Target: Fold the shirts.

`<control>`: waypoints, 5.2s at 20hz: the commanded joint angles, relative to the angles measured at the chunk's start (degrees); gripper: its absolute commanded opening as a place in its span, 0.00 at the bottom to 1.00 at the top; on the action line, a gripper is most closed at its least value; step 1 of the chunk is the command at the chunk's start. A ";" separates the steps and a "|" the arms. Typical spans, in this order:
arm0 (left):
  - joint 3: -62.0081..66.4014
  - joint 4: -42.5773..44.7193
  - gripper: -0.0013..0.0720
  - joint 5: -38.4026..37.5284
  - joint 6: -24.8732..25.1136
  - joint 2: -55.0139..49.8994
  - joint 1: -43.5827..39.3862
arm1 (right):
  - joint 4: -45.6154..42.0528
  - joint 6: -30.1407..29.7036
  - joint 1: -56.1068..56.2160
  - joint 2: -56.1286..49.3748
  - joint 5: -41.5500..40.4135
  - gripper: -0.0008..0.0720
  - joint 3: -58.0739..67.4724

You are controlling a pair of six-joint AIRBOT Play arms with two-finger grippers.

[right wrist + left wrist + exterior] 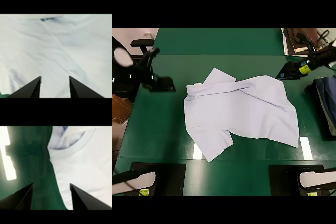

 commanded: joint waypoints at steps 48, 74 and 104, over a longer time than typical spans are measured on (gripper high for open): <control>-12.57 -12.81 0.05 10.49 -0.20 23.34 -10.91 | -9.27 -0.42 -16.92 36.11 -12.96 0.03 -43.60; 24.68 9.84 0.05 -4.42 -11.52 6.49 -10.88 | -19.12 7.67 -7.37 16.79 4.92 0.03 5.62; 3.02 -2.73 0.36 0.55 -0.63 -16.06 -4.83 | -14.95 3.39 -7.13 3.56 -13.11 0.28 -21.99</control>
